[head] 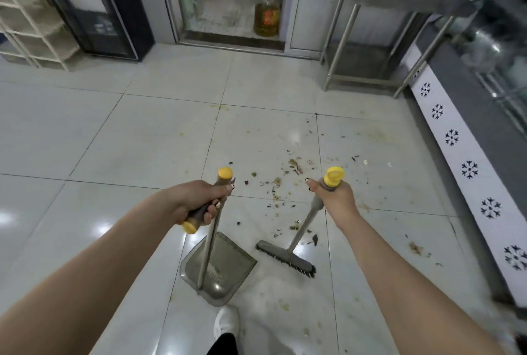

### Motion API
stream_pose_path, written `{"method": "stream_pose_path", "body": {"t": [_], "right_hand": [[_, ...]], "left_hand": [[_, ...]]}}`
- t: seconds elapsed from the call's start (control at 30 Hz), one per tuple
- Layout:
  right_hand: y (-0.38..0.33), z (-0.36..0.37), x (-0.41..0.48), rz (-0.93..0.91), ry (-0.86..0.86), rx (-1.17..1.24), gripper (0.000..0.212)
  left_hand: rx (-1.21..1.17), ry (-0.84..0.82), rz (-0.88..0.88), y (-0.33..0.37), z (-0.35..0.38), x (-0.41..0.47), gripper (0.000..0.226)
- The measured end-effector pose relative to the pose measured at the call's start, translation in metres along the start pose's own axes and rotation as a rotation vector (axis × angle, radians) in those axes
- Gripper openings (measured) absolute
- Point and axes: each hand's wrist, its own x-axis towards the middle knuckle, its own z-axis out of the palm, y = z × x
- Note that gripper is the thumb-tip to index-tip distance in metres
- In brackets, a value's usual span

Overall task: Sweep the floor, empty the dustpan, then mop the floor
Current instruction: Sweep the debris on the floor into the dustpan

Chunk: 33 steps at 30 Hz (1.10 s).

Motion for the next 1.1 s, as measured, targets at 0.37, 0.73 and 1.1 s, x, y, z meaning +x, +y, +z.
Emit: {"method": "stream_pose_path", "body": {"t": [0.37, 0.73, 1.1], "right_hand": [[0.027, 0.036, 0.001, 0.179, 0.066, -0.059, 0.025], [0.009, -0.005, -0.003, 0.558, -0.492, 0.205, 0.037], [0.025, -0.004, 0.000, 0.862, -0.400, 0.377, 0.046]], "left_hand": [[0.191, -0.195, -0.055, 0.002, -0.031, 0.059, 0.034], [0.258, -0.226, -0.059, 0.004, -0.034, 0.065, 0.032], [0.242, -0.206, -0.068, 0.002, -0.027, 0.062, 0.032]]}}
